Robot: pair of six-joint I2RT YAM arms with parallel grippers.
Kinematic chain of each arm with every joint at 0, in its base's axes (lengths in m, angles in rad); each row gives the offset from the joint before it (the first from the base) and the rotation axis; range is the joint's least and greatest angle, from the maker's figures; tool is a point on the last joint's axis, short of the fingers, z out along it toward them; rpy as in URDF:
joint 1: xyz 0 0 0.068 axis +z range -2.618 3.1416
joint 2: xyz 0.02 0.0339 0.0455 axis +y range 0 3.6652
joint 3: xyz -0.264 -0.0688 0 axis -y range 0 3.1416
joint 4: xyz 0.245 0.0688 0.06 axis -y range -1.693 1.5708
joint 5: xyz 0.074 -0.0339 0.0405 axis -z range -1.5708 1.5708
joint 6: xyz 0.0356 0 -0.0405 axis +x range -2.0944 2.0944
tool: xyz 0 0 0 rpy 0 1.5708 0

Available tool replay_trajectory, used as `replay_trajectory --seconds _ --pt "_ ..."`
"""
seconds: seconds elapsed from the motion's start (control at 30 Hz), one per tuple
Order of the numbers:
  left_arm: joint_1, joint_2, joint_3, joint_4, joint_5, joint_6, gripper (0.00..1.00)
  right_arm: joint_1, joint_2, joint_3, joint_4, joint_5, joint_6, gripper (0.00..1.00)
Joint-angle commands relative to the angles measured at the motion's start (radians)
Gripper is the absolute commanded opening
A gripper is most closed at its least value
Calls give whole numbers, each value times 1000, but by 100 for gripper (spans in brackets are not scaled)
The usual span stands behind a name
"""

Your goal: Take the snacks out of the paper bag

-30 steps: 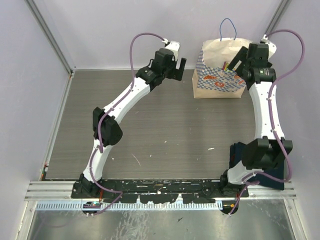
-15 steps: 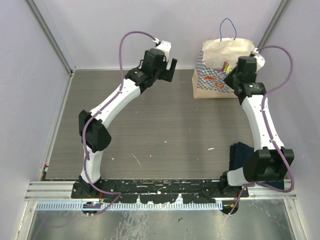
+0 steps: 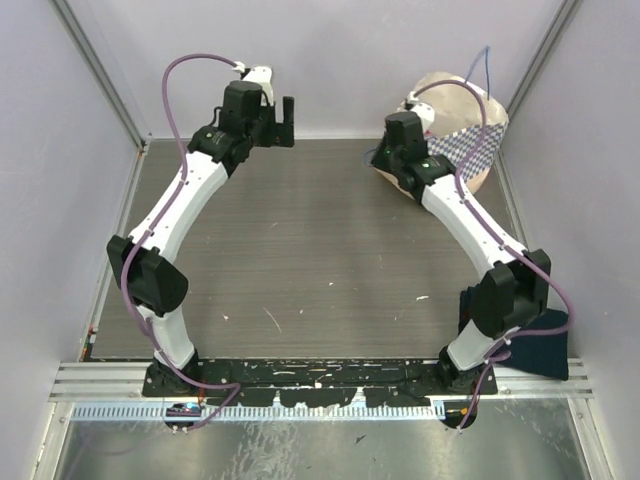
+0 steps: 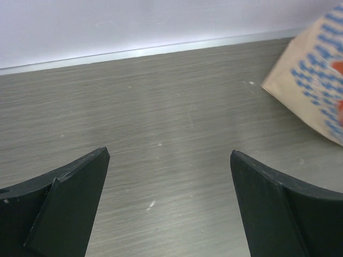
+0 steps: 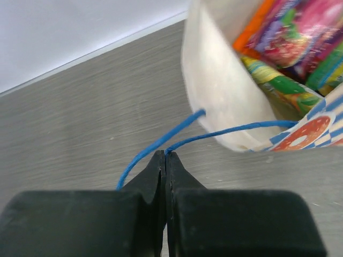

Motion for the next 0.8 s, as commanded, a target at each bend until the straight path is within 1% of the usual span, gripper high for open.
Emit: replay_trajectory --seconds 0.0,0.07,0.13,0.2,0.23,0.27,0.33,0.4,0.5,0.67,0.7,0.77 --pt "-24 -59 34 -21 140 -69 98 91 41 146 68 -7 -1 12" --pt "-24 -66 16 6 223 -119 98 100 45 166 54 -15 -24 42" --pt "-25 -63 1 34 291 -187 98 101 8 151 50 23 -59 70" --pt "-27 -48 4 68 341 -252 98 99 -65 119 49 112 -108 89" --pt "-34 -34 12 85 354 -275 98 95 -98 105 50 156 -132 94" --pt "-42 -17 29 98 362 -293 98 85 -128 96 49 188 -151 97" --pt "-69 43 101 98 366 -307 98 31 -190 81 46 199 -165 98" --pt "-103 110 201 83 359 -309 98 -31 -251 64 54 163 -161 98" --pt "-154 218 386 37 301 -297 98 -120 -318 58 86 90 -191 98" --pt "-228 390 650 0 157 -311 98 -285 -290 147 41 -3 -195 97" --pt "-238 417 680 -8 128 -318 98 -315 -275 164 35 -16 -194 97" --pt "-255 443 679 21 79 -332 98 -366 -237 206 21 -30 -189 97"
